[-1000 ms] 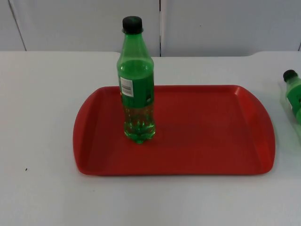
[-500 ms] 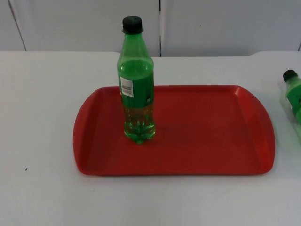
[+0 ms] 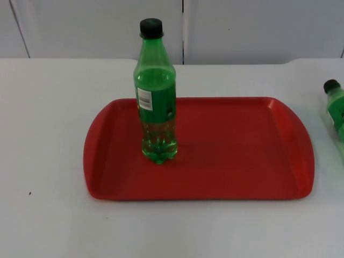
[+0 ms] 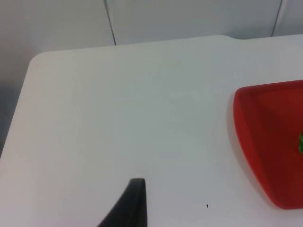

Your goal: Place the bottle upright on the tray.

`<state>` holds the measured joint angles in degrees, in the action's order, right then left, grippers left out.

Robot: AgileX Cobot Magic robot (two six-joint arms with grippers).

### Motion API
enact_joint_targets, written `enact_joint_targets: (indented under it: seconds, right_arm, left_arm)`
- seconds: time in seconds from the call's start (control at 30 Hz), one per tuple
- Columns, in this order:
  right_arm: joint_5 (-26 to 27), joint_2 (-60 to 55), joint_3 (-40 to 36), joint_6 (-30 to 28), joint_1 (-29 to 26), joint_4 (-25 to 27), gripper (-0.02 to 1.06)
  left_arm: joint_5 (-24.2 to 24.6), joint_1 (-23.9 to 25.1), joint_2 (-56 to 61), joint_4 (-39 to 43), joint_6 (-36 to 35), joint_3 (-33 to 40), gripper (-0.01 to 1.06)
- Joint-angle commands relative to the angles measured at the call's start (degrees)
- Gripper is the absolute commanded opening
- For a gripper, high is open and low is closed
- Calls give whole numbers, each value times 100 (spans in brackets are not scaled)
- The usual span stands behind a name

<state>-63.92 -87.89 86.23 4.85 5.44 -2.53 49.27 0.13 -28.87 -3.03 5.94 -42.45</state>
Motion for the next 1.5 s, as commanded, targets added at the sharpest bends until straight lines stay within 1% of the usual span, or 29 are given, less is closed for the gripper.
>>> enact_joint_targets:
  seconds: [0.0, 0.03, 0.17, 0.27, 0.37, 0.43, 0.53, 0.6, 0.7, 0.77, 0.83, 0.9, 1.03, 1.23, 1.47]
  right_arm:
    - [-99, -278, 257, -9, -22, -17, 101]
    - [-162, -586, 513, -9, -22, -17, 101]
    - [-519, -1341, 1086, -36, -35, -2, 101]
    - [-482, -1681, 1192, -36, -35, 8, 101]
    - [-387, -1955, 1227, -36, -106, 139, 101]
    - [-300, -2219, 1227, -63, -253, 324, 101]
    - [-227, -2427, 1227, -63, -368, 348, 101]
    - [-13, -2671, 1227, -37, -374, 253, 101]
    - [319, -2897, 1216, -15, -357, 423, 101]
    - [407, -2966, 1216, -15, -321, 480, 101]
    - [543, -3115, 1216, -15, -257, 408, 101]
    - [585, -3193, 1216, -15, -227, 394, 101]
    - [860, -3416, 1216, -15, -215, 410, 101]
    - [1003, -3659, 1216, -36, -215, 410, 101]
    - [1338, -4011, 1203, -36, -204, 410, 101]
  left_arm:
    - [9, -3, 30, 31, -51, 17, 105]
    - [9, -3, 30, 31, -51, 17, 105]
    - [9, -3, 30, 31, -51, 17, 105]
    - [9, -3, 30, 31, -51, 17, 105]
    - [9, -3, 30, 31, -51, 17, 105]
    - [9, -3, 30, 65, -51, 17, 105]
    - [9, -3, 30, 65, -51, 17, 105]
    - [9, -3, 30, 65, -51, 17, 105]
    - [9, -3, 30, 65, -51, 17, 105]
    - [9, -3, 30, 65, -51, 17, 105]
    - [-1, -3, 30, 62, -51, 17, 105]
    - [-1, -3, 30, 62, -51, 17, 105]
    - [-13, -3, 30, 62, -51, 17, 105]
    - [-13, -3, 30, 62, -51, 17, 105]
    - [-24, -3, 30, 62, -51, 17, 105]
